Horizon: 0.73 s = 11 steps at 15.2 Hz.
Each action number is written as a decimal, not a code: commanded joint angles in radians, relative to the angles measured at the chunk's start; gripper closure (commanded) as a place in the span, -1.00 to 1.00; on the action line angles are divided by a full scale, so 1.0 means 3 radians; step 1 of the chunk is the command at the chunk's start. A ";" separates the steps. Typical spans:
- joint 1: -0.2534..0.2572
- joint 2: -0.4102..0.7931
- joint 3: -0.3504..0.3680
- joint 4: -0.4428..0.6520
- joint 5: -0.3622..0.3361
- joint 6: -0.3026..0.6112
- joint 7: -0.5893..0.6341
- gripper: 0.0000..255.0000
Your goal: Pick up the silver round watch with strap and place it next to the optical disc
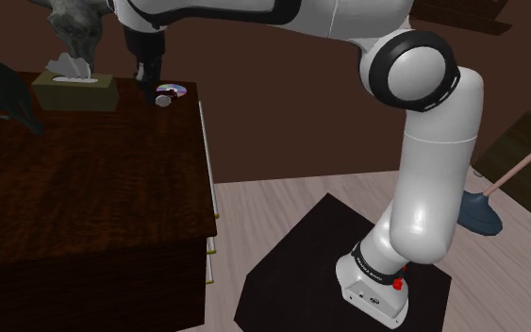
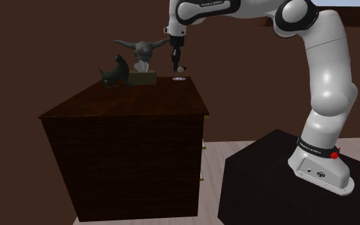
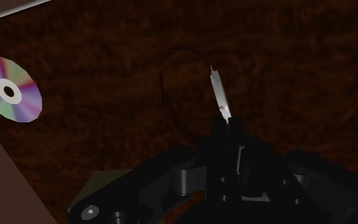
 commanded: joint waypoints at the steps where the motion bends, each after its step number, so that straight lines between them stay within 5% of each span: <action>1: -0.0055 0.0141 -0.0044 0.0199 -0.0020 -0.0050 -0.0135 1.00; 7: -0.0181 0.0607 -0.0162 0.0953 -0.0071 -0.0308 -0.0518 1.00; 11: -0.0139 0.1221 -0.0266 0.2024 -0.0147 -0.0729 -0.0812 1.00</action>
